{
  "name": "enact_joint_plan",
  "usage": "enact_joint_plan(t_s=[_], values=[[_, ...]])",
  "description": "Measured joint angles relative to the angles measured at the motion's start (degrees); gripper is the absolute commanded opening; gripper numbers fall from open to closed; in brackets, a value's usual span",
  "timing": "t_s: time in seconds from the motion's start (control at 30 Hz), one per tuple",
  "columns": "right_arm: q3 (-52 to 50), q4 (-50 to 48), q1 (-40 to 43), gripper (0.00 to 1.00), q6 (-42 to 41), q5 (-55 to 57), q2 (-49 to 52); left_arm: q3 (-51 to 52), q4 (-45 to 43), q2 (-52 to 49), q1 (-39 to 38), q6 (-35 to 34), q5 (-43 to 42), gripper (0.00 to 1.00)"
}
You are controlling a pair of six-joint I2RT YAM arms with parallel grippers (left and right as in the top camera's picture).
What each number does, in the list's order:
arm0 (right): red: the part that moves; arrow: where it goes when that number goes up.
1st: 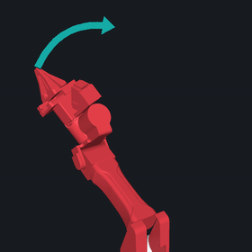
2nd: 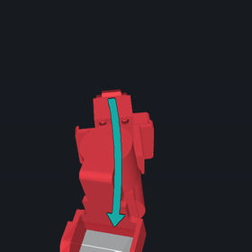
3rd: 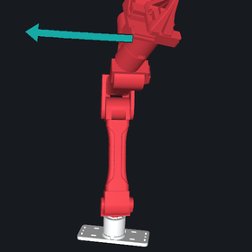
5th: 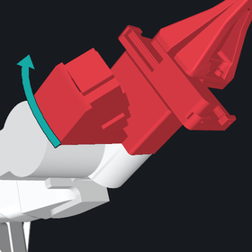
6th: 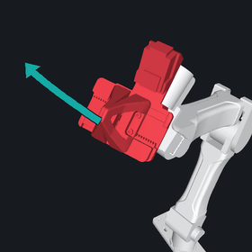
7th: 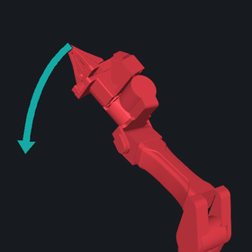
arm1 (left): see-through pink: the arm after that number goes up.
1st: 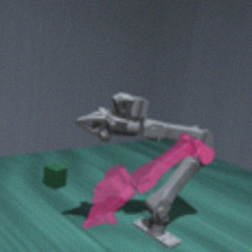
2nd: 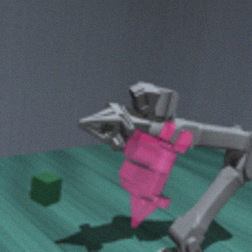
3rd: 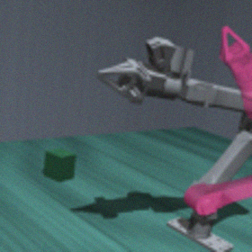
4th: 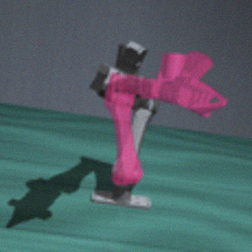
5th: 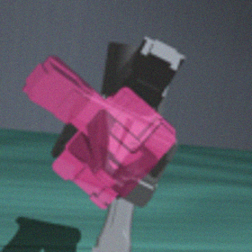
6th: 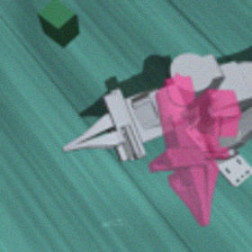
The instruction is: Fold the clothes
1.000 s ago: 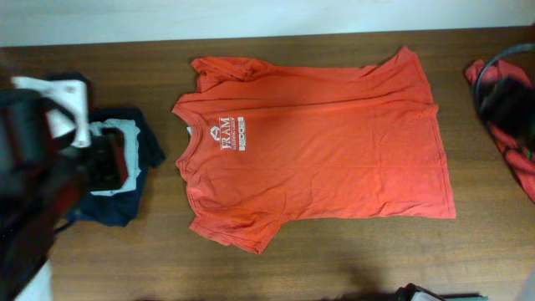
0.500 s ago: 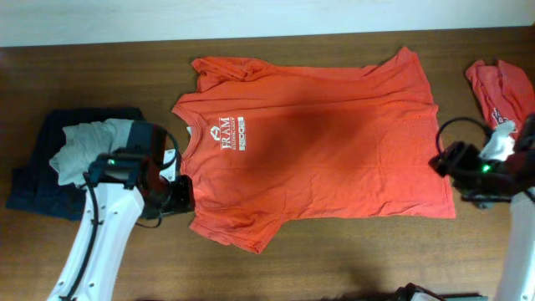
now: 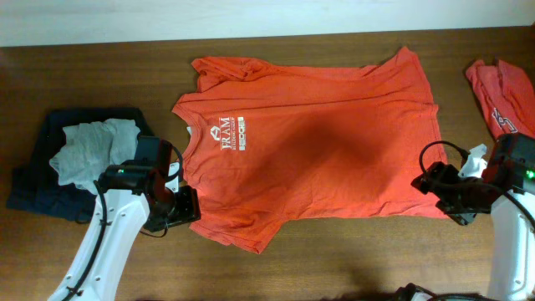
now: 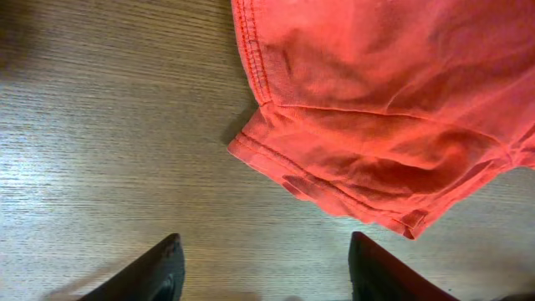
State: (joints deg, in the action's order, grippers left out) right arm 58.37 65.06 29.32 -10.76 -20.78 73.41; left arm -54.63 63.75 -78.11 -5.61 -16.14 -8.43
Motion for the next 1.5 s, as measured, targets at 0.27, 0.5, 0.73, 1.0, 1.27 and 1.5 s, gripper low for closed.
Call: enact_joint_plan(t_s=[0.27, 0.5, 0.73, 1.0, 1.27, 1.5], values=[[-0.07, -0.04, 0.0, 0.79, -0.02, 1.95, 3.65, 3.04, -1.75, 0.0, 0.0, -1.25, -0.04, 0.68], [-0.11, -0.96, 0.0, 0.79, -0.02, 2.62, 4.13, 8.2, -7.34, 0.0, 0.0, -2.99, -0.2, 0.74], [-0.44, -1.95, 0.0, 0.79, -0.02, 2.8, 4.13, 8.37, -9.81, -0.11, 0.0, -4.24, -0.22, 0.72], [-3.85, -3.52, 0.0, 0.79, 0.0, 2.95, 4.13, 9.73, -11.13, -7.02, 0.0, -6.43, -2.89, 0.59], [-3.85, -3.91, 0.0, 0.79, -0.02, 2.97, 4.13, 11.63, -16.46, -11.91, 0.0, -7.32, -4.2, 0.53], [-3.87, -4.17, 0.0, 0.79, -0.02, 2.99, 4.13, 11.52, -20.92, -12.52, 0.04, -7.23, -4.68, 0.01]])
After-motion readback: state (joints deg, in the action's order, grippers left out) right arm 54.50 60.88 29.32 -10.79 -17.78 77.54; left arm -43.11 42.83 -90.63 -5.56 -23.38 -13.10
